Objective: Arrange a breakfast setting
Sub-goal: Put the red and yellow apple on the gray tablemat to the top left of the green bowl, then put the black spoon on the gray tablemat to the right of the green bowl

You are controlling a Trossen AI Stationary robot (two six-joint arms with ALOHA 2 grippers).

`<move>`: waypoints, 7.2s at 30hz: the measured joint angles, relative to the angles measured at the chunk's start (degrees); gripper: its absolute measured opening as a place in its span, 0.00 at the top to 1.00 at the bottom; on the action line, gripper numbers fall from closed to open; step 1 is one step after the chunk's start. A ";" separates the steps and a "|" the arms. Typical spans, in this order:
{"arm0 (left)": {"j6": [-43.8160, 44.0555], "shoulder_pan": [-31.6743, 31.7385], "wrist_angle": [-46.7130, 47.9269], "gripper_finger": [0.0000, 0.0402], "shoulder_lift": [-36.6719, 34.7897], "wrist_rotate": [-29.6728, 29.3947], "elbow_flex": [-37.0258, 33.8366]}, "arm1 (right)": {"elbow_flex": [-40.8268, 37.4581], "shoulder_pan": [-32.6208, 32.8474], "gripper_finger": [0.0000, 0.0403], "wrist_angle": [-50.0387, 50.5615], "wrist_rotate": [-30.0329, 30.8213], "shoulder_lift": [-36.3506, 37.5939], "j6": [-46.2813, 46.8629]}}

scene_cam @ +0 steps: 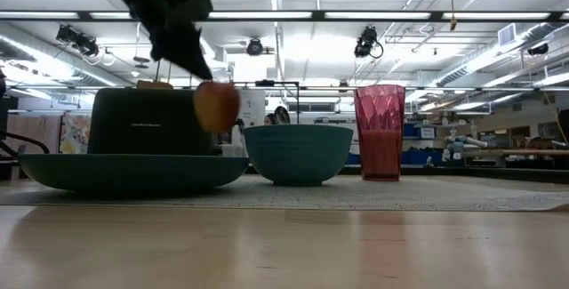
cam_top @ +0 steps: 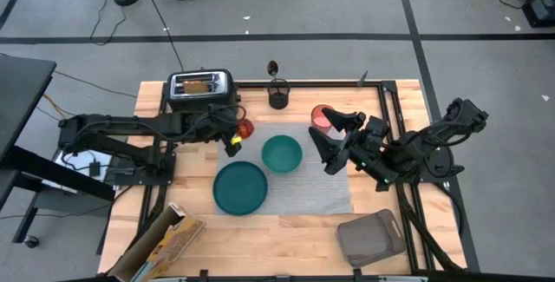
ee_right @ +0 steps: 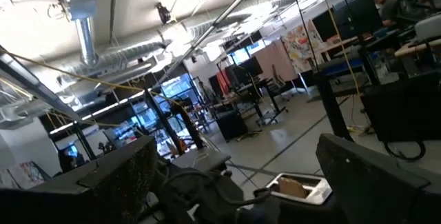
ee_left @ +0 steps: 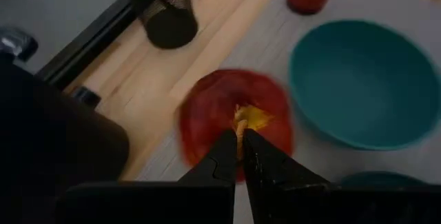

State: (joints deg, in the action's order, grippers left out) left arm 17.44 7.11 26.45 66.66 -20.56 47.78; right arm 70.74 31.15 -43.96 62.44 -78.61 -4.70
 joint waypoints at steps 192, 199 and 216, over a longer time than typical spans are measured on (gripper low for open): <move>-9.64 -0.07 1.80 0.54 -7.03 10.12 34.32 | 30.75 -37.80 0.98 102.67 -59.16 -0.81 45.19; -9.78 -3.29 2.27 0.54 -7.01 10.27 34.32 | 25.45 -17.98 0.98 110.34 -44.76 -0.87 68.79; -9.61 -6.41 3.53 0.54 -7.18 10.29 34.32 | -14.94 -19.03 0.98 93.25 -58.10 -0.56 80.82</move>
State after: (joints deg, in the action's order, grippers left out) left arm 7.84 0.70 29.98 59.49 -10.26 82.11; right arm 55.80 12.12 49.29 4.34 -79.17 76.11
